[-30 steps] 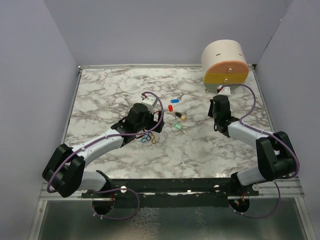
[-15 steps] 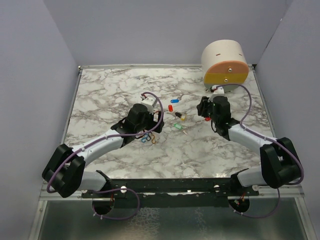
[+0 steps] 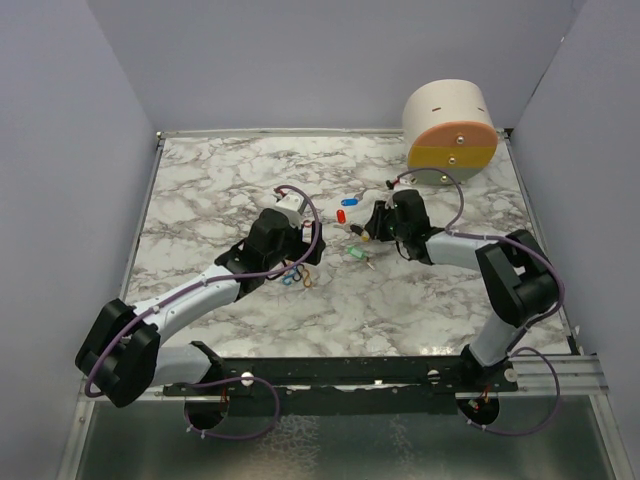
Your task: Put the keys on the keyring
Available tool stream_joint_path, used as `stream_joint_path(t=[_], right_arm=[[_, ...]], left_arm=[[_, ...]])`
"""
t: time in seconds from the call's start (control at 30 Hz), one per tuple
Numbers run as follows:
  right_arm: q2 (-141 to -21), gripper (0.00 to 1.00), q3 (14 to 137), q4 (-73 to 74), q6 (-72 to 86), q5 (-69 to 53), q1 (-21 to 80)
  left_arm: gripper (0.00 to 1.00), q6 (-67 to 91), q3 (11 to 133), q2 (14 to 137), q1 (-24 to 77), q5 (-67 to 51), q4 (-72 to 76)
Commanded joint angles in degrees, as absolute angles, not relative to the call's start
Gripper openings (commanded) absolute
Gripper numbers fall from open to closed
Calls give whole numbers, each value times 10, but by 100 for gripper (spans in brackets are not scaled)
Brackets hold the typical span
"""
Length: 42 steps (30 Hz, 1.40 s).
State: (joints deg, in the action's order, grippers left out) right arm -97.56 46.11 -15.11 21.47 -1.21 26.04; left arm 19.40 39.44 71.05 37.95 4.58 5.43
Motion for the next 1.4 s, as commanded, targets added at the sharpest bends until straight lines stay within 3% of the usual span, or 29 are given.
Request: stream_joint_path(t=[0.0,0.4,0.63,0.97,1.37], right_arm=[[-1005,31,499,-167,244,-23,258],[-1038,31,528,-138,265,20,258],[-1038,38,523,-132,271,34,252],[-1055,37,523,-143,274,16,243],[-1064,12,521,-153,277,9,239]], left_arm=[[99,196,390,699,377,63,66],[99,187,394,712,377,66,70],[99,186,396,722,377,63,74],[99,185,397,729,377,64,76],[99,185,399,736,377,63,77]])
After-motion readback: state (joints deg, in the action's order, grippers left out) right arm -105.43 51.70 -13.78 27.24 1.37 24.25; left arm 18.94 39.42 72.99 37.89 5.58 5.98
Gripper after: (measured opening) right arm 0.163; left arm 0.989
